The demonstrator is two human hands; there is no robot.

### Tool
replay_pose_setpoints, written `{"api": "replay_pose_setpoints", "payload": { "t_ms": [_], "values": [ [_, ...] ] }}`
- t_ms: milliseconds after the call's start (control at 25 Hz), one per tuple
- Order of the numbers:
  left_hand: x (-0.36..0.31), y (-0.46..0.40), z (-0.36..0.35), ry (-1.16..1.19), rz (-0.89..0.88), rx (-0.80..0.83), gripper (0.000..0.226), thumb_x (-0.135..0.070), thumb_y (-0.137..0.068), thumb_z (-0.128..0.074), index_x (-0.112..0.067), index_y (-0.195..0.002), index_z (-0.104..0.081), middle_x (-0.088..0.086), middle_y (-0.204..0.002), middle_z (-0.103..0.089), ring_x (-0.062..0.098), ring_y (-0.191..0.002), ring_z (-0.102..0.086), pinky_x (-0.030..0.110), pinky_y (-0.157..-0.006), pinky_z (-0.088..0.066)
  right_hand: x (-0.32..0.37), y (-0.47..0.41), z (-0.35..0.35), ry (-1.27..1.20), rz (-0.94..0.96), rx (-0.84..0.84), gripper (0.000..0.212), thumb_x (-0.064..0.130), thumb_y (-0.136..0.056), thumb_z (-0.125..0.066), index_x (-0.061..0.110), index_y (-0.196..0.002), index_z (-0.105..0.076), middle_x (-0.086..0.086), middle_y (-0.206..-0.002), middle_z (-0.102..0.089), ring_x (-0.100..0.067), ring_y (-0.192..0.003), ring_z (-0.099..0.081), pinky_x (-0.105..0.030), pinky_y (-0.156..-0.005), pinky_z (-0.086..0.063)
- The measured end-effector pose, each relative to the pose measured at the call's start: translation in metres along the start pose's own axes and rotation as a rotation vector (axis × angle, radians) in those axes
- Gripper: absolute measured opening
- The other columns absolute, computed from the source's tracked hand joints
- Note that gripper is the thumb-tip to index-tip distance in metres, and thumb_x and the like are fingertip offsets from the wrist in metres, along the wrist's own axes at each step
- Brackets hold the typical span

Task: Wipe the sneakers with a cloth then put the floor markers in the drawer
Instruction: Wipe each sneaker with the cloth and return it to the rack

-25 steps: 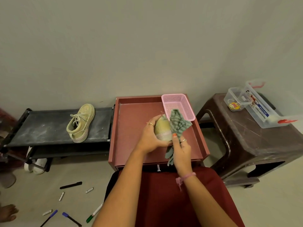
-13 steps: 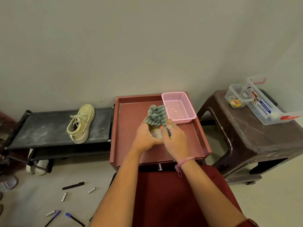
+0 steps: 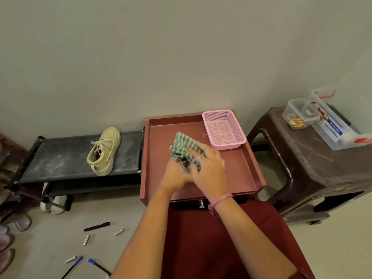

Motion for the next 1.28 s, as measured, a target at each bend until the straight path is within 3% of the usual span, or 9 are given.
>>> {"api": "replay_pose_setpoints", "payload": {
  "t_ms": [80,240,440,560,720,880,1040,1120,1280],
  "values": [
    [-0.004,0.002,-0.001,-0.002,0.018,-0.035,0.066,0.016,-0.058,-0.079,-0.019,-0.107,-0.053,-0.005,-0.098,-0.064,-0.009,-0.084,-0.062,0.009,-0.073,-0.049,-0.002,-0.020,-0.002,-0.021,-0.037,0.015,0.037,0.012,-0.083,-0.055,0.022,-0.116,-0.066,0.006,-0.129,-0.054,-0.020,-0.117,-0.046,-0.041,-0.096,-0.041],
    [-0.001,0.000,0.000,-0.003,0.033,-0.043,0.083,-0.006,-0.049,-0.085,-0.020,-0.121,-0.047,-0.001,-0.110,-0.065,0.008,-0.097,-0.065,0.021,-0.081,-0.054,-0.006,-0.052,-0.002,-0.199,-0.199,0.032,0.025,0.013,-0.086,-0.056,0.013,-0.109,-0.067,0.000,-0.119,-0.060,-0.023,-0.113,-0.052,-0.035,-0.097,-0.042],
    [-0.003,-0.006,-0.003,-0.076,0.055,-0.051,0.049,0.007,-0.065,-0.079,-0.030,-0.087,-0.055,-0.009,-0.080,-0.063,-0.012,-0.066,-0.057,0.024,-0.064,-0.049,0.010,-0.015,0.006,0.131,0.159,-0.010,0.041,0.007,-0.075,-0.051,0.018,-0.111,-0.069,0.006,-0.120,-0.062,-0.025,-0.101,-0.054,-0.043,-0.084,-0.043],
    [-0.004,-0.007,-0.007,-0.008,0.068,-0.050,0.067,0.003,-0.054,-0.086,-0.025,-0.105,-0.054,-0.008,-0.097,-0.065,-0.010,-0.084,-0.062,0.012,-0.073,-0.049,0.001,-0.037,0.007,-0.009,-0.062,0.035,0.035,0.004,-0.082,-0.050,0.016,-0.110,-0.068,0.005,-0.119,-0.062,-0.023,-0.106,-0.051,-0.039,-0.090,-0.042],
    [-0.005,-0.007,-0.012,0.036,0.038,-0.033,0.094,-0.009,-0.044,-0.089,-0.033,-0.125,-0.048,-0.001,-0.122,-0.061,0.013,-0.108,-0.063,0.030,-0.091,-0.053,-0.009,-0.064,0.015,-0.350,-0.350,-0.011,0.016,0.013,-0.089,-0.054,0.012,-0.084,-0.069,0.001,-0.084,-0.065,-0.021,-0.085,-0.060,-0.027,-0.068,-0.042],
    [-0.006,-0.009,-0.007,0.036,0.034,-0.067,0.085,-0.014,-0.043,-0.089,-0.028,-0.118,-0.051,-0.006,-0.115,-0.065,0.003,-0.105,-0.063,0.027,-0.090,-0.049,-0.006,-0.019,0.014,-0.114,-0.046,-0.039,0.036,0.004,-0.085,-0.054,0.019,-0.117,-0.065,0.007,-0.121,-0.063,-0.014,-0.111,-0.051,-0.027,-0.099,-0.037],
    [-0.008,-0.002,-0.011,0.041,0.010,-0.032,0.097,-0.015,-0.043,-0.091,-0.025,-0.129,-0.047,0.000,-0.124,-0.059,0.008,-0.111,-0.060,0.029,-0.092,-0.052,-0.033,-0.036,0.018,-0.346,-0.365,-0.010,0.014,0.013,-0.091,-0.056,0.013,-0.094,-0.070,0.003,-0.084,-0.065,-0.020,-0.090,-0.062,-0.015,-0.068,-0.035],
    [-0.010,0.001,-0.011,0.044,0.002,-0.035,0.095,-0.011,-0.046,-0.091,-0.024,-0.130,-0.047,0.000,-0.124,-0.058,0.008,-0.109,-0.060,0.026,-0.089,-0.052,-0.033,-0.039,0.017,-0.379,-0.369,-0.010,0.015,0.016,-0.092,-0.057,0.013,-0.098,-0.070,0.001,-0.092,-0.069,-0.017,-0.093,-0.062,-0.019,-0.077,-0.041],
    [0.000,-0.001,0.004,0.024,0.027,-0.064,0.079,0.003,-0.058,-0.086,-0.006,-0.127,-0.049,-0.004,-0.113,-0.063,-0.006,-0.099,-0.062,0.017,-0.084,-0.050,-0.012,0.007,0.010,-0.208,0.003,-0.049,0.038,0.008,-0.086,-0.058,0.019,-0.122,-0.062,0.008,-0.126,-0.060,-0.010,-0.116,-0.048,-0.023,-0.101,-0.033]
  ]
}}
Point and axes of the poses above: each hand's wrist, its own y-axis away from the middle knuckle, its own z-axis out of the back of the hand, x = y × z, the point moved 1 cm from there along -y, towards the middle knuckle
